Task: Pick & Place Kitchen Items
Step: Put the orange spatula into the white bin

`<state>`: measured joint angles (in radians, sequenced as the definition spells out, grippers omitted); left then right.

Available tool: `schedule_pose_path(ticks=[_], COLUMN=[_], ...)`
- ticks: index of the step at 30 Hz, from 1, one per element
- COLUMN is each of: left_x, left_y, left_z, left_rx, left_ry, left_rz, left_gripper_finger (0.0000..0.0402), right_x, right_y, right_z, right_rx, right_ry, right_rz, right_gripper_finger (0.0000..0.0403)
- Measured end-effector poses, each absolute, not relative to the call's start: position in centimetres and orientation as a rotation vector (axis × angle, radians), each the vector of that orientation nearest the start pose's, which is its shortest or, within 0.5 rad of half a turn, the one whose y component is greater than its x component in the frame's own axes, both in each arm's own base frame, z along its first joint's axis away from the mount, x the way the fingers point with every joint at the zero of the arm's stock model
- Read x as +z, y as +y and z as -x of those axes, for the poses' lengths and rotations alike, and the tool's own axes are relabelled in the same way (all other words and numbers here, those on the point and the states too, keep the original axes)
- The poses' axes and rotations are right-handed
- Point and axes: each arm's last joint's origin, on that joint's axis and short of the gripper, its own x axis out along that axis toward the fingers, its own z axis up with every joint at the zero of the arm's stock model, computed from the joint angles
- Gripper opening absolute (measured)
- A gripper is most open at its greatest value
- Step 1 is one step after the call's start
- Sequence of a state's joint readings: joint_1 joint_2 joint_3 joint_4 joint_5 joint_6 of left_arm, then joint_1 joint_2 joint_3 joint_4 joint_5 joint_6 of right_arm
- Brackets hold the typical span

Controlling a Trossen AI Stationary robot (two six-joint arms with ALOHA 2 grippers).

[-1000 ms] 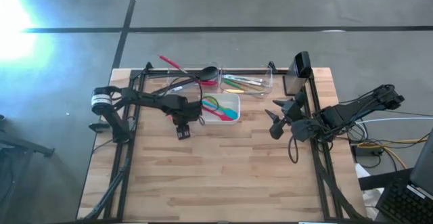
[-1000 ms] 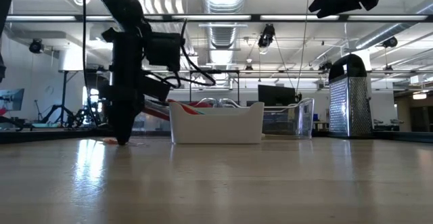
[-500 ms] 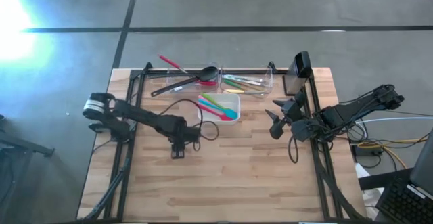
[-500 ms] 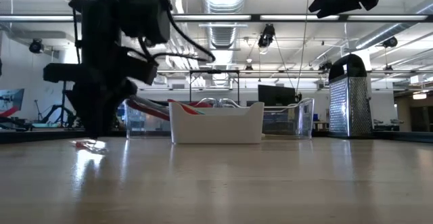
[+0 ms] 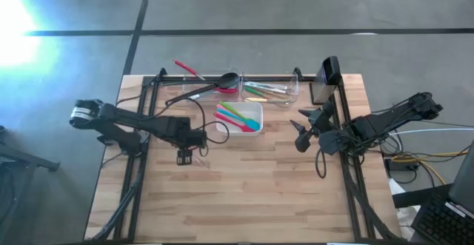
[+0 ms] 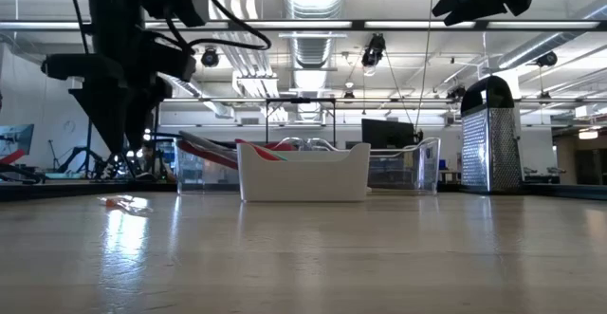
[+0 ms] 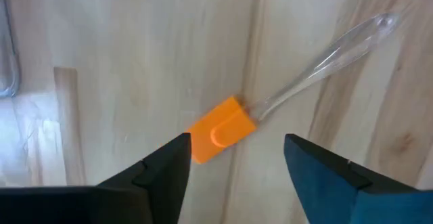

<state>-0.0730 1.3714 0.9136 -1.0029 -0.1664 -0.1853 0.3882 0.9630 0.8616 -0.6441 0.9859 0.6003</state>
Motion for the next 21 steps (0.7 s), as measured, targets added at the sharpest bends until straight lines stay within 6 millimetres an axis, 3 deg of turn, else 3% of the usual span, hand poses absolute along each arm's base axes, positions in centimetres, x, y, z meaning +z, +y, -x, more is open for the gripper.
schedule_pose_path(ticks=[5,10,21], left_x=[20.2,18.2,18.0], left_y=[-0.1,0.9,3.1], left_z=[-20.7,-19.5,-19.8], left_rx=[0.198,0.15,0.112], left_ry=[1.449,1.445,1.393], left_rz=[-0.038,-0.037,0.081], left_gripper_finger=[0.0266,0.0271,0.0271], right_x=[29.9,30.0,30.1], right_y=[4.6,4.6,4.7], right_z=[-17.7,-17.7,-17.8], right_rx=[-0.71,-0.71,-0.708], right_ry=[0.379,0.368,0.354], right_rz=[-0.096,-0.11,-0.122], right_gripper_finger=[0.0219,0.0219,0.0219])
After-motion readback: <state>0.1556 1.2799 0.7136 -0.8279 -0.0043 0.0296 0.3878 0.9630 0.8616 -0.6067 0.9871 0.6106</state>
